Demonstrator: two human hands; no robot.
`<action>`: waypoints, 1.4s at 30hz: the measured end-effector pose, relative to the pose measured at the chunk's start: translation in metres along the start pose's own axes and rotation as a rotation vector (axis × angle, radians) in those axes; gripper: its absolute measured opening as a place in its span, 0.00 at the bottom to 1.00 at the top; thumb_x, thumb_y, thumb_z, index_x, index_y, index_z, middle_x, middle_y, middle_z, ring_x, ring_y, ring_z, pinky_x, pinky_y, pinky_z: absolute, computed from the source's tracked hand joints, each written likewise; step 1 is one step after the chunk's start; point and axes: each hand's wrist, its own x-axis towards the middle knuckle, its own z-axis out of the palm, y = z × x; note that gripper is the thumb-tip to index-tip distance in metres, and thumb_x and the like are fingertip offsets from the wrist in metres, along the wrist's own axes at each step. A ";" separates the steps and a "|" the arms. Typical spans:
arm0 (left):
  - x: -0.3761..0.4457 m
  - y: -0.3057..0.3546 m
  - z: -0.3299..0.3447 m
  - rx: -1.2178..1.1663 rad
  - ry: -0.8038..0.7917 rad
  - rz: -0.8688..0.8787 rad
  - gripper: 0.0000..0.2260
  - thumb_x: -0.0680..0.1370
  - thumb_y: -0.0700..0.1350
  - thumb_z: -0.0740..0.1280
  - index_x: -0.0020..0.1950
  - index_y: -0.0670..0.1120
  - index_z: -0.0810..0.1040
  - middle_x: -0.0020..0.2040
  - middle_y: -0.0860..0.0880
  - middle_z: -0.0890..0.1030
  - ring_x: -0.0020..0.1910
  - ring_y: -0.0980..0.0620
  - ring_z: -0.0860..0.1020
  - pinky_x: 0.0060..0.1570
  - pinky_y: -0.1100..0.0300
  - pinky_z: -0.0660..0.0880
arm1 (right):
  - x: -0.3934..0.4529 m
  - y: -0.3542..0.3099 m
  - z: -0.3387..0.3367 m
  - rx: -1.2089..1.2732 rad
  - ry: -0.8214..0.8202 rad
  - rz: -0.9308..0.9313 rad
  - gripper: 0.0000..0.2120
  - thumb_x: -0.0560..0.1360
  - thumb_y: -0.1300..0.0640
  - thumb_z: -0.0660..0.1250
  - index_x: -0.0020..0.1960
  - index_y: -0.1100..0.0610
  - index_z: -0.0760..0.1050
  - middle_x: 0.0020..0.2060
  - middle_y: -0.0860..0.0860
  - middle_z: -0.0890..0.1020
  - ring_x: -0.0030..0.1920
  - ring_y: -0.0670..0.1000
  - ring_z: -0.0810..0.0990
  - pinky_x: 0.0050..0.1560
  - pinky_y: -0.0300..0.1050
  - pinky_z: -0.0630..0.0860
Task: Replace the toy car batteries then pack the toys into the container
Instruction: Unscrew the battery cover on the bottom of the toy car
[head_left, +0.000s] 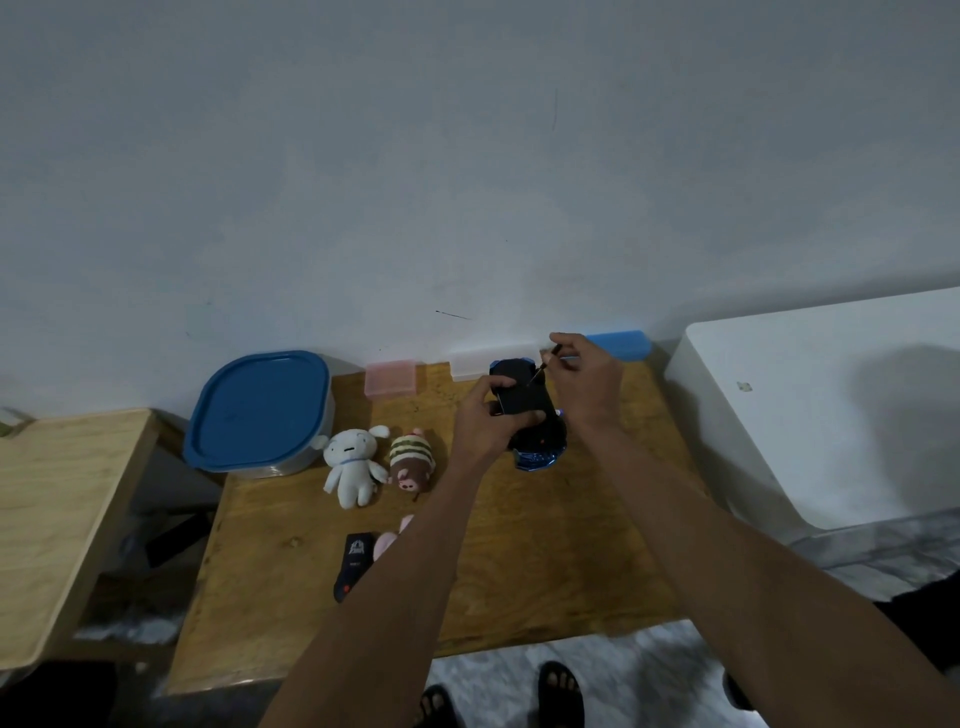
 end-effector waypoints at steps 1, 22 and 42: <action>0.000 0.000 0.001 0.001 -0.001 0.004 0.24 0.66 0.39 0.82 0.58 0.49 0.76 0.57 0.43 0.83 0.52 0.43 0.84 0.46 0.42 0.84 | 0.000 -0.001 0.000 0.008 -0.004 0.007 0.13 0.75 0.62 0.73 0.60 0.58 0.81 0.45 0.53 0.86 0.43 0.49 0.84 0.46 0.44 0.84; 0.002 -0.005 0.005 0.051 0.013 0.027 0.25 0.67 0.42 0.82 0.58 0.51 0.74 0.58 0.45 0.81 0.55 0.46 0.82 0.47 0.46 0.84 | -0.004 -0.007 0.006 0.088 0.008 -0.069 0.09 0.72 0.62 0.76 0.51 0.59 0.82 0.40 0.47 0.83 0.41 0.43 0.82 0.44 0.31 0.78; -0.004 0.005 0.001 0.050 -0.019 0.012 0.28 0.67 0.39 0.81 0.61 0.51 0.72 0.60 0.45 0.79 0.57 0.46 0.80 0.47 0.53 0.84 | 0.000 -0.013 0.002 0.056 -0.023 -0.118 0.11 0.72 0.63 0.76 0.54 0.58 0.83 0.46 0.49 0.85 0.43 0.43 0.82 0.45 0.32 0.80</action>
